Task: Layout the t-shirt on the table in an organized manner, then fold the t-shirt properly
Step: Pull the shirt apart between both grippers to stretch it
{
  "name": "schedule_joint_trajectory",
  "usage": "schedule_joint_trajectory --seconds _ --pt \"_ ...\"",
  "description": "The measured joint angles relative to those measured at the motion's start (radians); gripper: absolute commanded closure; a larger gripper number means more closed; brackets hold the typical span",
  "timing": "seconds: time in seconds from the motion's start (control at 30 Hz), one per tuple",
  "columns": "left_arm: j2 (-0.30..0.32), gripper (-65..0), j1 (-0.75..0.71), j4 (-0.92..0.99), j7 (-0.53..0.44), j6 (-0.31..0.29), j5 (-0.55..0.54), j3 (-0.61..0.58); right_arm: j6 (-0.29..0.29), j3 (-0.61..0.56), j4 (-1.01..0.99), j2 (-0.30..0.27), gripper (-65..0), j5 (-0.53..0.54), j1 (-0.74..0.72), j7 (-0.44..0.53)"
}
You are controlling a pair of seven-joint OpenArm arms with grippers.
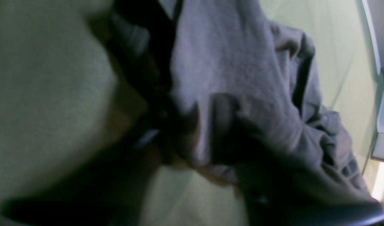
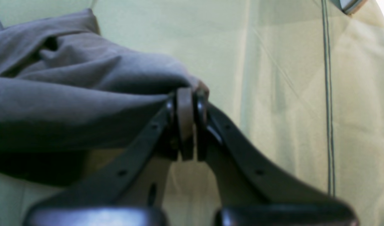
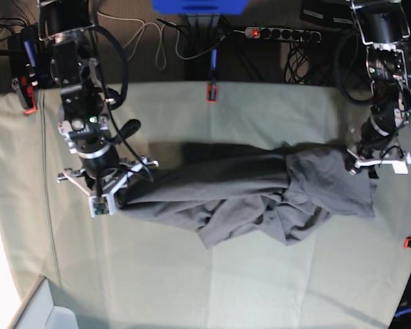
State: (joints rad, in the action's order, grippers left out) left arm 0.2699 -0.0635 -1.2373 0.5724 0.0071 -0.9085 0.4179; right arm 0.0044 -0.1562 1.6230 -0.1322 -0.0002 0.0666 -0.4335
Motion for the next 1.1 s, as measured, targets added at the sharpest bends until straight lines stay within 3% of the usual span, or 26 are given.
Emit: schedule_joint_trajectory --seconds 0.03,0.1,0.2,0.53,0.87,1.03,1.1 --pt "-0.001 0.0 -0.003 -0.012 0.0 0.0 -0.001 0.0 0.0 0.0 0.0 0.0 0.0 0.0 0.0 0.0" --pt "-0.001 -2.0 -0.022 -0.047 -0.002 0.005 -0.002 0.0 0.0 0.0 0.0 0.0 0.0 0.0 0.0 -0.001" --pt "-0.001 0.0 -0.073 -0.138 0.006 0.008 -0.001 0.01 0.0 0.004 0.003 0.0 0.0 0.0 0.001 -0.001" --pt "0.007 -0.2 -0.224 -0.481 0.013 0.004 -0.002 0.279 0.0 -0.002 0.155 -0.034 0.0 0.003 0.149 -0.007" --pt "0.03 -0.2 -0.092 -0.517 0.019 0.005 -0.005 0.317 0.075 0.007 0.062 -0.029 0.0 0.0 0.177 -0.009" --pt "0.017 -0.2 -0.039 -0.517 0.193 0.003 -0.002 0.363 0.077 0.003 0.014 -0.032 0.0 0.0 0.177 -0.006" --pt "0.013 -0.2 -0.027 -0.517 0.266 -0.002 -0.003 0.408 0.077 0.003 0.011 -0.032 -4.8 0.0 0.185 -0.041"
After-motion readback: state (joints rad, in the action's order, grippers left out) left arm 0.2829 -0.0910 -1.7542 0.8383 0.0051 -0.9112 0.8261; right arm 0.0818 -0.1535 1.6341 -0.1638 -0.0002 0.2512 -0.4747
